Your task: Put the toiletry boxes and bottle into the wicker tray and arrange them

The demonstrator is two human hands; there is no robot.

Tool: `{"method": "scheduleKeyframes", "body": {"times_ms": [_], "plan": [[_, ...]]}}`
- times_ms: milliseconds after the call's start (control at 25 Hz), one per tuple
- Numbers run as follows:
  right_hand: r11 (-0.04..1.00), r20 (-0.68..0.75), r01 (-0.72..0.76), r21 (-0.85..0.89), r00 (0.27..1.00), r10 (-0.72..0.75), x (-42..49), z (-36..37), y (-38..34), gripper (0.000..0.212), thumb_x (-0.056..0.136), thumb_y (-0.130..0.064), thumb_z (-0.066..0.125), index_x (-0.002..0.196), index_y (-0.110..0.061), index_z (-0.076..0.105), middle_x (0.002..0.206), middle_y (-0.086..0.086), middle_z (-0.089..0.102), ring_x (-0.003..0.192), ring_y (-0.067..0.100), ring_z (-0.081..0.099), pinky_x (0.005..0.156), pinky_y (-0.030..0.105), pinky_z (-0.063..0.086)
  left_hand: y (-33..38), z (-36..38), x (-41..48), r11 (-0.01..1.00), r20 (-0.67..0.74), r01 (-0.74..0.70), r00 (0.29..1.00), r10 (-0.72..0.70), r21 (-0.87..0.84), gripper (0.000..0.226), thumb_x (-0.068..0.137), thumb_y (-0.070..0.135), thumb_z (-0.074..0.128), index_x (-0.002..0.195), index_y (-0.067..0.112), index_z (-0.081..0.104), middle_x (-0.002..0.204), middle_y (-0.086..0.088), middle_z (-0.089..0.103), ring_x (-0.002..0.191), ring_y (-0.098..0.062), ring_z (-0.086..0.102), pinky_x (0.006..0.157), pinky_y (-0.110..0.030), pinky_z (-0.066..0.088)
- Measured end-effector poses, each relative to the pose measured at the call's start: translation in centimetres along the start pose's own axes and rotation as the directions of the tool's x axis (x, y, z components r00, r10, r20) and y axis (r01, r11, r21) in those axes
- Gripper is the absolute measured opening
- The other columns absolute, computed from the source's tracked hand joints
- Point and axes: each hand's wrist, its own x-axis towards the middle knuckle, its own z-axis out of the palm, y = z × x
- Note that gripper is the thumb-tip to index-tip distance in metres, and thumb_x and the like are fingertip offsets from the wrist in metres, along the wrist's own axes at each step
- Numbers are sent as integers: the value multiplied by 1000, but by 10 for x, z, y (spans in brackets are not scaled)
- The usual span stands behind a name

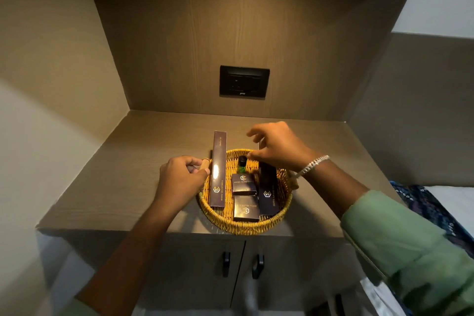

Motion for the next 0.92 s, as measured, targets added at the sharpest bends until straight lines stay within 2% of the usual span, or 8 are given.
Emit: {"method": "scheduleKeyframes", "body": {"times_ms": [80,200,280,360,480,680,800,920], "plan": [[995,-212,-93,27,972,96,-33,-2,18,39,81,-31,73,115,-17,63,106,1,66,92,13,59,72,27,50,-4,-1,-1,1000,12,9,1000,-9,-30,25,81,18,71,104,9,70,87,-10,71,79,-24,69,74,-48,61],[944,-321,-278,177,890,323,-76,17,39,23,81,-31,71,101,-18,69,94,-5,65,86,12,60,70,29,49,-9,-1,-1,995,21,26,999,-24,-94,23,81,11,70,103,9,71,85,-9,72,78,-24,71,72,-48,62],[878,-359,-281,387,831,424,-89,37,42,13,82,-22,71,95,-18,71,87,-4,69,81,11,63,68,29,54,-11,-1,-1,991,38,36,999,-31,-129,24,81,9,70,105,8,70,88,-10,72,77,-23,71,71,-47,63],[853,-424,-232,467,787,447,-89,48,41,13,83,-17,70,96,-17,73,82,-7,68,79,7,64,68,27,57,-13,-2,3,989,57,21,998,-13,-150,25,82,8,69,107,8,70,90,-11,72,78,-23,71,71,-47,63],[827,-449,-203,525,759,472,-79,53,42,13,82,-17,72,94,-18,74,77,-13,68,75,4,65,66,23,56,-16,-2,12,987,50,0,999,8,-159,25,82,9,70,107,8,71,87,-10,74,77,-24,72,71,-47,63],[813,-435,-236,532,747,502,-46,52,50,10,82,-19,72,92,-18,75,77,-10,69,77,10,66,74,34,59,-13,2,38,992,7,-63,998,64,-109,28,79,11,71,107,9,72,83,-5,72,77,-19,68,75,-42,61],[793,-421,-249,556,738,527,-28,46,47,3,81,-17,73,83,-19,73,78,-4,70,84,18,66,78,36,56,-4,5,50,992,-28,-73,997,71,-98,26,79,11,70,105,9,73,77,-1,69,72,-16,64,68,-35,59],[779,-417,-245,577,732,539,-21,49,47,9,81,-15,73,76,-21,67,78,-1,68,83,20,66,75,35,57,-3,7,56,990,-19,-58,998,56,-128,23,83,16,70,105,9,72,78,2,69,71,-12,64,62,-30,57]]}}
